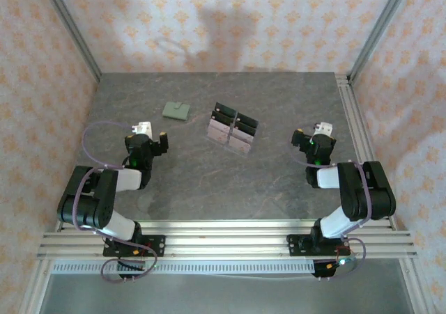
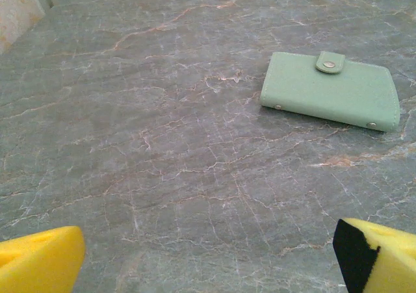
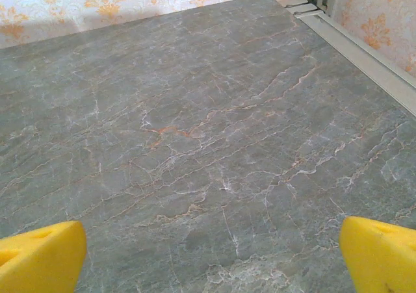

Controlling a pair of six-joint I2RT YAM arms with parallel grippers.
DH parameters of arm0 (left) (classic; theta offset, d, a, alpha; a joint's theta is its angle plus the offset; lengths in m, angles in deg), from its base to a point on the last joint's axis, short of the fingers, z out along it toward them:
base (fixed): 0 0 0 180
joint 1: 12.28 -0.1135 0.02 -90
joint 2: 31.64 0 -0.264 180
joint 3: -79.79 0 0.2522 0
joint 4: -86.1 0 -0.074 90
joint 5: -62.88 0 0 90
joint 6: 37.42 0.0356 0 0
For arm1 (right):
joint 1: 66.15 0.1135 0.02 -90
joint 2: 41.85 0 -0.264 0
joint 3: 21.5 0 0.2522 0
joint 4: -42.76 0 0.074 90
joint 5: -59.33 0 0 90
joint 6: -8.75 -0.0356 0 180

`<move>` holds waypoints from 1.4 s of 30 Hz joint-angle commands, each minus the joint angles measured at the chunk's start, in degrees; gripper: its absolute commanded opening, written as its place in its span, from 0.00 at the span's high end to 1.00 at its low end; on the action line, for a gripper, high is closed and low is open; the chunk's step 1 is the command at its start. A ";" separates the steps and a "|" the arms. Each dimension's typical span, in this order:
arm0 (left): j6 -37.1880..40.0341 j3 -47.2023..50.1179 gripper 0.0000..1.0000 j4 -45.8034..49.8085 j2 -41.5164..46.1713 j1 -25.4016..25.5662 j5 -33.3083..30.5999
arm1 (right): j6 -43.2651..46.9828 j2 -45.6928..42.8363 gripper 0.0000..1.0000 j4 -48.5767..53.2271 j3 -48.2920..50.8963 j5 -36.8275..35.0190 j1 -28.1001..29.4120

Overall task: Put the credit cards into the card holder
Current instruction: Move the storage box to the center of the table.

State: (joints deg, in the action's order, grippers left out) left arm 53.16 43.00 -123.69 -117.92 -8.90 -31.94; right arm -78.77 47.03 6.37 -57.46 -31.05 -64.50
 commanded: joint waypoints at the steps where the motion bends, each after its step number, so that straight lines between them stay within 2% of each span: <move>1: 1.11 -0.94 0.00 0.28 0.68 -0.17 0.42 | 0.77 -0.03 0.01 -0.73 -0.23 0.91 -0.43; 22: 0.10 -1.82 0.01 1.77 0.65 -1.88 3.29 | 0.01 -0.08 0.01 -0.21 -0.31 1.99 -1.21; 25: -0.57 -5.85 0.01 10.56 3.07 -2.05 2.16 | 0.20 -3.16 0.01 1.80 -0.43 2.13 -1.20; 30: -2.20 -11.97 0.01 24.52 6.54 -2.58 2.16 | -0.24 -12.45 0.01 14.12 -3.33 1.07 -1.20; 33: -5.67 -15.01 0.00 32.11 9.08 -2.60 2.93 | -7.13 -17.86 0.01 23.87 -7.44 -0.30 -1.15; 35: -8.91 -17.58 0.00 38.14 10.50 -2.55 3.74 | -16.68 -20.32 0.01 30.32 -10.73 -0.93 -1.20; 38: -14.27 -23.74 0.00 49.44 10.47 -2.54 6.48 | -21.31 -23.01 0.01 36.21 -14.74 7.76 -1.16; 42: -17.61 -31.44 0.00 58.85 5.17 -1.65 16.95 | -30.56 -21.45 0.01 42.54 -20.18 21.95 -1.21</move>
State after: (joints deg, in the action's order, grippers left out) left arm 40.37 15.64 -76.96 -109.66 -11.15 -23.55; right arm -99.69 24.60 39.64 -74.73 -20.30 -65.57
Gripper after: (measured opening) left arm 0.998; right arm 0.993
